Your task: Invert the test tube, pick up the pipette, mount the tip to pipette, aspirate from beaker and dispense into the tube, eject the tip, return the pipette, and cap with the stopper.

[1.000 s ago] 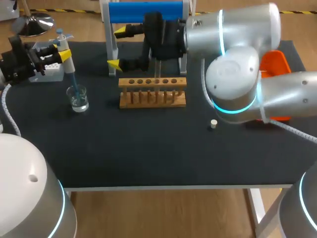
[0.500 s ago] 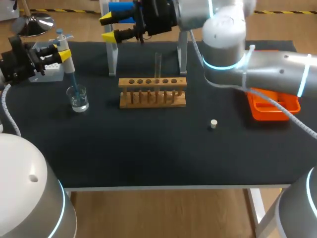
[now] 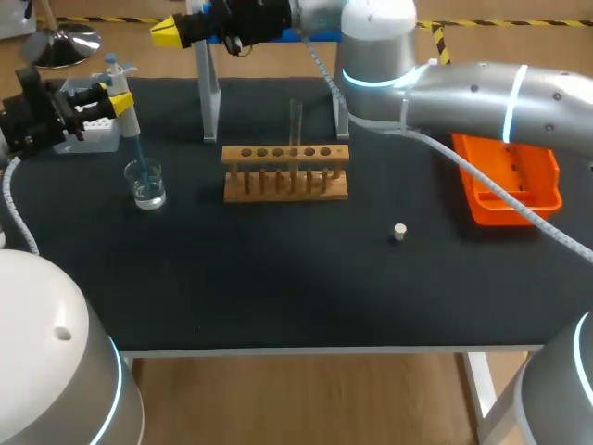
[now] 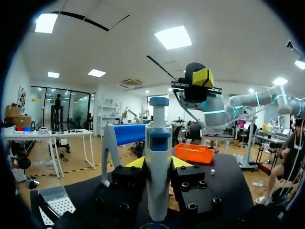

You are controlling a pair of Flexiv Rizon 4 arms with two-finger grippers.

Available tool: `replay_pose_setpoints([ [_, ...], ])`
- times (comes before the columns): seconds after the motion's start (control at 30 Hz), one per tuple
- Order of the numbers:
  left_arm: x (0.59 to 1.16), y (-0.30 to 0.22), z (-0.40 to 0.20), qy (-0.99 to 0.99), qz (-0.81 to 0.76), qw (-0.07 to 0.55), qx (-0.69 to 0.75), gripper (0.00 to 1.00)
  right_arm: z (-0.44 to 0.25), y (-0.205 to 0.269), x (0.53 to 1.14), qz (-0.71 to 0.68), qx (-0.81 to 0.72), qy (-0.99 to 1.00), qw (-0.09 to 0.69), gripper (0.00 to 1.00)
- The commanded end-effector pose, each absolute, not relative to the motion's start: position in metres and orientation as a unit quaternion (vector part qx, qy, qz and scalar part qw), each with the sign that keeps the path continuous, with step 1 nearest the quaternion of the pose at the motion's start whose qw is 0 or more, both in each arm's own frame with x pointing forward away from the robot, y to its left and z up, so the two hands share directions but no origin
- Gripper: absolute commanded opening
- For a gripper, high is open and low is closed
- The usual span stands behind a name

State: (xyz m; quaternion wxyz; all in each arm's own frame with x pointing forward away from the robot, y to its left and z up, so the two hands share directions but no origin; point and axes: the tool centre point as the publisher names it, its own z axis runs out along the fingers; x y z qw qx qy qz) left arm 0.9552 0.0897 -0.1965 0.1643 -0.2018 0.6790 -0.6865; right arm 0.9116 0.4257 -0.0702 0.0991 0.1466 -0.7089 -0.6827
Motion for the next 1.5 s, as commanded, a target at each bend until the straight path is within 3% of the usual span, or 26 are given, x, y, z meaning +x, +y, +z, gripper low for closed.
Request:
replay_pose_setpoints([
  [0.03,0.955,0.091,-0.197,0.679,-0.688,0.164,-0.2,0.0,-0.071,0.443,0.92,-0.677,0.202,-0.688,0.167,0.0],
  [0.77,0.955,0.091,-0.197,0.679,-0.688,0.164,-0.2,0.0,-0.086,0.495,0.931,-0.683,0.167,-0.687,0.184,0.0],
  [1.5,0.955,0.091,-0.197,0.679,-0.688,0.164,-0.2,0.0,-0.107,0.51,0.947,-0.682,0.141,-0.699,0.162,0.0],
])
